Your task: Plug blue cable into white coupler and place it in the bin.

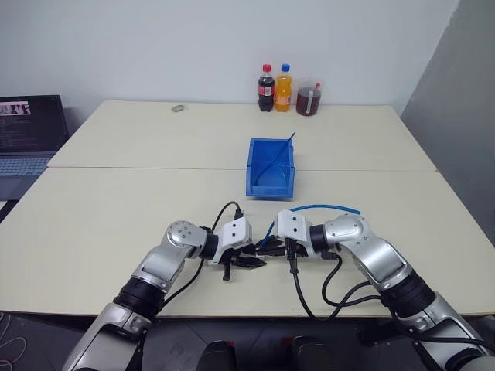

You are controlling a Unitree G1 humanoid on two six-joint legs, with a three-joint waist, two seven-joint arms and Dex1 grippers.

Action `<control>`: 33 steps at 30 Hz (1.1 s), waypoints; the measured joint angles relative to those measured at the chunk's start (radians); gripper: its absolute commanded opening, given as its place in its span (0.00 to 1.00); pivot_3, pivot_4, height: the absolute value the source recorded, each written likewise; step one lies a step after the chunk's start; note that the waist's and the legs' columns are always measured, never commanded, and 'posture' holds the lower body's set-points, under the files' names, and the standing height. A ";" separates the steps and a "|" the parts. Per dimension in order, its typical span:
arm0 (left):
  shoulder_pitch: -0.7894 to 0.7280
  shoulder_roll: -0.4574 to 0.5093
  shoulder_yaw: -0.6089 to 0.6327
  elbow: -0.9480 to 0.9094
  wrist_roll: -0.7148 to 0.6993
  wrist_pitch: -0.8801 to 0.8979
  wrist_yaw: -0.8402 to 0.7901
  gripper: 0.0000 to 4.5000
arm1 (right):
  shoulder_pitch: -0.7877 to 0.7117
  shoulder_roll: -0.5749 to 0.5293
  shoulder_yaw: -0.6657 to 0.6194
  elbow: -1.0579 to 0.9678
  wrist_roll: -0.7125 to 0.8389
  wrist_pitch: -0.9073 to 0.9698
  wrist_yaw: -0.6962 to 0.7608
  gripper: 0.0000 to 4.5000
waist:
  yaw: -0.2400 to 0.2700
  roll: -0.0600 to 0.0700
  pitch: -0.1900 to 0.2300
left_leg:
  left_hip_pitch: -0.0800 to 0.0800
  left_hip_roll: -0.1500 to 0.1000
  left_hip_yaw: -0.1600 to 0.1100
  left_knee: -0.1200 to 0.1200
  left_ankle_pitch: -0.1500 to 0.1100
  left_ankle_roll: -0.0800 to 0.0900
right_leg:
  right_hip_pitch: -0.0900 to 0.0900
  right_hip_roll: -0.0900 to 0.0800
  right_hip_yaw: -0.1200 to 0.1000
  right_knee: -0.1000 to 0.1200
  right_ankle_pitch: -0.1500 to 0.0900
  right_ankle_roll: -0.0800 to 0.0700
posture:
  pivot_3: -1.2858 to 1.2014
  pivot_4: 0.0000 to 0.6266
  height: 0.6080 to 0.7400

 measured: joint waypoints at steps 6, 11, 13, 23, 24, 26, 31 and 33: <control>-0.005 -0.001 0.010 -0.006 -0.007 -0.006 -0.002 0.47 | 0.025 0.026 -0.002 -0.012 0.001 0.000 -0.040 0.02 | -0.001 0.000 0.000 | 0.001 0.000 -0.001 -0.001 0.000 0.000 | 0.000 0.000 0.001 0.000 0.000 0.000 | 0.52 0.24 1.00; 0.000 0.041 0.012 -0.004 0.002 -0.061 -0.014 0.70 | 0.046 0.023 -0.004 -0.056 0.001 0.015 -0.062 0.02 | -0.003 0.001 0.003 | 0.000 0.000 -0.001 -0.002 0.000 -0.001 | -0.001 0.000 0.002 0.000 -0.001 -0.002 | 0.52 0.24 1.00; 0.009 0.060 0.015 -0.004 0.004 -0.082 -0.016 0.81 | 0.055 0.013 -0.012 -0.094 0.004 0.048 -0.068 0.02 | -0.003 0.001 0.006 | -0.002 0.001 -0.001 -0.002 -0.001 -0.002 | -0.002 -0.001 0.001 0.000 -0.002 -0.002 | 0.52 0.24 1.00; 0.061 0.093 0.121 -0.039 -0.044 -0.071 0.015 0.91 | 0.078 -0.005 -0.124 -0.260 0.116 0.306 -0.117 0.02 | 0.001 -0.002 0.022 | -0.029 0.000 -0.005 0.000 -0.001 -0.002 | -0.019 0.000 -0.004 0.000 0.000 0.003 | 0.52 0.24 1.00; 0.073 0.095 0.137 -0.054 -0.051 -0.060 0.028 0.91 | 0.078 -0.006 -0.138 -0.273 0.132 0.335 -0.127 0.02 | 0.001 -0.002 0.024 | -0.031 0.000 -0.005 0.000 -0.001 -0.002 | -0.021 0.000 -0.004 0.000 0.000 0.003 | 0.52 0.24 1.00; 0.093 0.098 0.170 -0.086 -0.072 -0.030 0.049 0.91 | 0.078 -0.009 -0.177 -0.293 0.159 0.384 -0.146 0.02 | 0.002 -0.002 0.028 | -0.033 0.000 -0.005 0.000 -0.001 -0.002 | -0.023 0.000 -0.005 0.000 0.001 0.003 | 0.52 0.24 1.00; 0.148 0.102 0.227 -0.212 -0.127 0.043 0.090 0.91 | 0.076 -0.012 -0.261 -0.347 0.215 0.453 -0.191 0.02 | 0.003 -0.003 0.036 | -0.034 0.000 -0.005 0.000 -0.001 -0.002 | -0.023 0.000 -0.005 0.000 0.001 0.003 | 0.52 0.24 1.00; 0.160 0.111 0.243 -0.260 -0.148 0.073 0.099 0.91 | 0.074 -0.012 -0.286 -0.355 0.237 0.470 -0.207 0.02 | 0.003 -0.004 0.038 | -0.034 0.000 -0.005 0.000 -0.001 -0.002 | -0.023 0.000 -0.005 0.001 0.001 0.003 | 0.52 0.24 1.00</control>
